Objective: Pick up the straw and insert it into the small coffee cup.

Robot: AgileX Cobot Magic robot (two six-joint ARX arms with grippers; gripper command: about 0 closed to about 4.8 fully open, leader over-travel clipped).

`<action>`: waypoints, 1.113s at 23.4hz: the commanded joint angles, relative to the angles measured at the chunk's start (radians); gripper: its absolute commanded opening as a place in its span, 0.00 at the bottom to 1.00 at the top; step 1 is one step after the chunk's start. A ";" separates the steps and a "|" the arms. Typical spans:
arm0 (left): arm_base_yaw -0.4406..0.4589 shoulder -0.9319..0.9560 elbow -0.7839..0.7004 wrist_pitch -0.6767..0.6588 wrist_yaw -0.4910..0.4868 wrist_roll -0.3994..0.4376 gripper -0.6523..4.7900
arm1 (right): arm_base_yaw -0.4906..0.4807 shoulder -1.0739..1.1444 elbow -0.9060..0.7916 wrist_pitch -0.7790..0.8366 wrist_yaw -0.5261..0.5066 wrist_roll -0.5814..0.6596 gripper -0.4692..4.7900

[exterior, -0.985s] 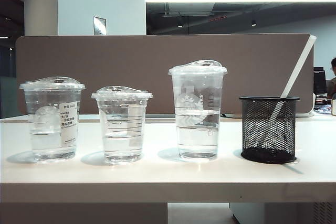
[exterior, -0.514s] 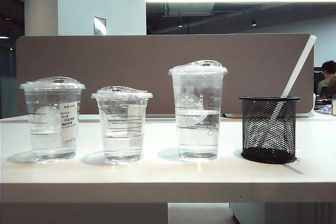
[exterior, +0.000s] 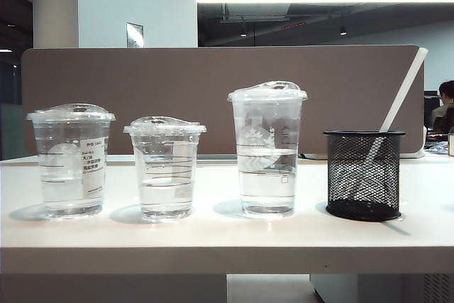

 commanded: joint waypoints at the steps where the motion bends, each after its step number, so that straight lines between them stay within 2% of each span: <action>1: 0.002 0.003 0.001 0.006 -0.003 0.003 0.16 | -0.073 0.186 -0.010 0.141 -0.290 0.169 0.07; 3: 0.002 0.003 0.000 -0.007 -0.003 0.003 0.16 | -0.118 0.286 -0.087 0.283 -0.360 0.267 0.07; 4: 0.002 0.003 -0.002 -0.011 -0.003 0.003 0.16 | -0.127 0.302 -0.126 0.343 -0.365 0.288 0.07; 5: 0.002 0.003 -0.003 -0.030 -0.003 0.003 0.16 | -0.140 0.320 -0.241 0.511 -0.375 0.342 0.07; 7: 0.002 0.003 -0.003 -0.048 -0.008 0.003 0.16 | -0.150 0.326 -0.374 0.704 -0.396 0.396 0.07; 12: 0.002 0.003 -0.003 -0.052 -0.026 0.003 0.16 | -0.145 0.328 -0.726 1.146 -0.401 0.565 0.07; 14: 0.002 0.003 -0.004 -0.052 -0.029 0.003 0.16 | -0.098 0.327 -0.927 1.389 -0.361 0.596 0.09; 15: 0.002 0.003 -0.004 -0.052 -0.029 0.003 0.16 | -0.086 0.326 -0.973 1.453 -0.337 0.615 0.09; 18: 0.002 0.003 -0.003 -0.052 -0.029 0.003 0.16 | -0.027 0.327 -1.200 1.781 -0.229 0.736 0.09; 21: 0.002 0.003 -0.004 -0.052 -0.029 0.000 0.16 | 0.019 0.326 -1.324 1.935 -0.225 0.739 0.09; 23: 0.002 0.004 -0.004 -0.051 -0.029 0.000 0.16 | 0.056 0.321 -1.324 1.905 -0.252 0.742 0.14; 26: 0.002 0.003 -0.004 -0.052 -0.029 0.000 0.16 | 0.137 0.321 -1.324 1.928 -0.230 0.741 0.14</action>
